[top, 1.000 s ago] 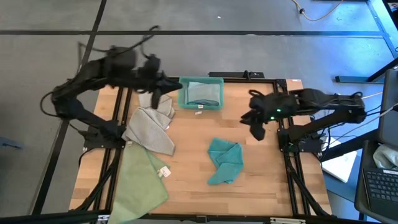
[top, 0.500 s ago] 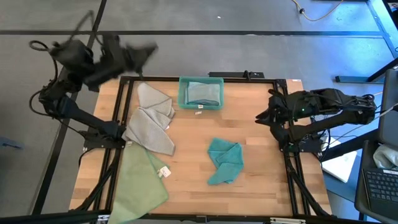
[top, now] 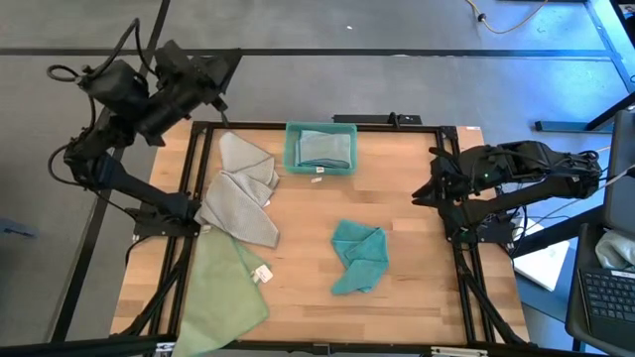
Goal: Fold microfiber towels
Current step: Prepare the blue towel
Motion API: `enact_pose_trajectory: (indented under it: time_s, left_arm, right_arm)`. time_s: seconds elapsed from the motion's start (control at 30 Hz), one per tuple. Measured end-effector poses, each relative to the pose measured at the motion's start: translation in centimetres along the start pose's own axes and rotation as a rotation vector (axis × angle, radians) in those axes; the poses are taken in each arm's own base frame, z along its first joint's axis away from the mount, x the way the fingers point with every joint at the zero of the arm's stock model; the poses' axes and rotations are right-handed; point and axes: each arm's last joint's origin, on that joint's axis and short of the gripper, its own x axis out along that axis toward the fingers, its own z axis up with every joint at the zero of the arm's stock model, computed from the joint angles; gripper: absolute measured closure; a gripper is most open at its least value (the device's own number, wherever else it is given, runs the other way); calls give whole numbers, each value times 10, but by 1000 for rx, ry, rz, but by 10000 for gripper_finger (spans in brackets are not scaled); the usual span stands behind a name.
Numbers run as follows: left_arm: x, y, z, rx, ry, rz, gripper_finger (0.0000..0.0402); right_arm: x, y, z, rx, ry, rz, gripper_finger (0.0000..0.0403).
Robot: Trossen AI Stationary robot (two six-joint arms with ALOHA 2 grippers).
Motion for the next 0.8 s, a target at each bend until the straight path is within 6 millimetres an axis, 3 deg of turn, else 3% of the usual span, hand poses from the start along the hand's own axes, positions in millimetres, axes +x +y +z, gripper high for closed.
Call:
enact_pose_trajectory:
  time_s: [0.6, 0.8]
  left_arm:
    - [0, 0, -1, 13, 3, 2, 401]
    - [0, 0, 0, 13, 3, 2, 401]
  right_arm:
    - [2, -1, 1, 24, -15, -30, 305]
    - [24, -7, -12, 19, 55, -39, 305]
